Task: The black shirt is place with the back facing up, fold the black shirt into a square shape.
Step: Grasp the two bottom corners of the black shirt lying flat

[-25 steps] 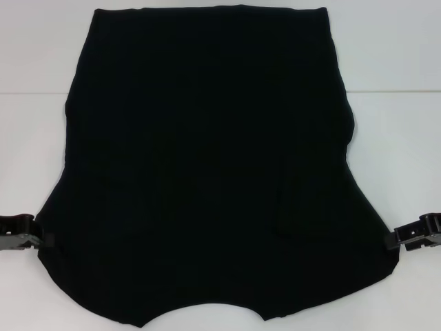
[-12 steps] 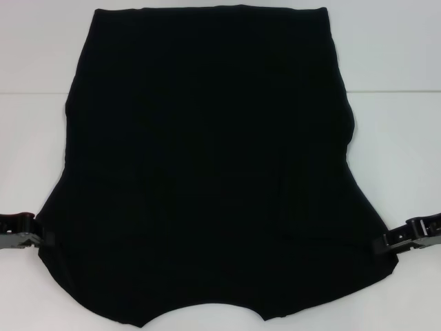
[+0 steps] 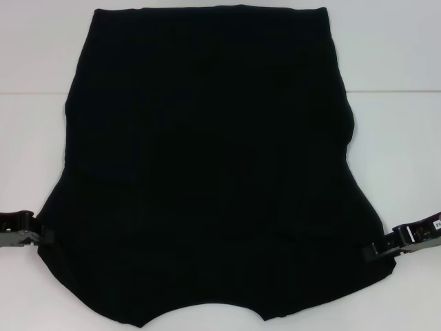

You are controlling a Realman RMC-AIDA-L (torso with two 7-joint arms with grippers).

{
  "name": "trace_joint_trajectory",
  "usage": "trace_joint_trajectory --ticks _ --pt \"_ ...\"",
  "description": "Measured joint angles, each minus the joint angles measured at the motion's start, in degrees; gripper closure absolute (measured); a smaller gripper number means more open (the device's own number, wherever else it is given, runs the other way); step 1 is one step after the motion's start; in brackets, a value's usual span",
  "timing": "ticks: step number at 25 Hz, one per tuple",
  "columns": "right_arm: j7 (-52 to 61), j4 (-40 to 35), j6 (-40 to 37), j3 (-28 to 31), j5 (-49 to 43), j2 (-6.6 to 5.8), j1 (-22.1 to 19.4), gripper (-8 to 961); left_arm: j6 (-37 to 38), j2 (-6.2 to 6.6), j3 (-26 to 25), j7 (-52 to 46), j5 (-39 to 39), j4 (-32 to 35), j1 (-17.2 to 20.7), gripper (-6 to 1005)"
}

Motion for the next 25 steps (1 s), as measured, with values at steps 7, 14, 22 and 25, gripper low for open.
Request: trace_joint_trajectory --ticks 7,14,22,25 --pt "-0.11 1.85 -0.03 -0.38 -0.12 0.37 1.34 359 -0.28 0.0 0.01 0.0 0.0 -0.08 -0.17 901" --pt "-0.5 2.16 0.1 -0.47 0.07 1.18 2.18 359 -0.27 0.0 0.04 0.0 -0.02 -0.08 -0.23 896" --pt "-0.61 2.72 0.1 -0.24 0.48 1.35 2.74 360 -0.29 0.0 0.03 0.0 -0.09 -0.08 -0.28 890" --pt "-0.71 3.37 0.09 -0.32 0.52 1.39 2.98 458 -0.37 -0.05 0.12 0.03 -0.09 -0.07 -0.51 887"
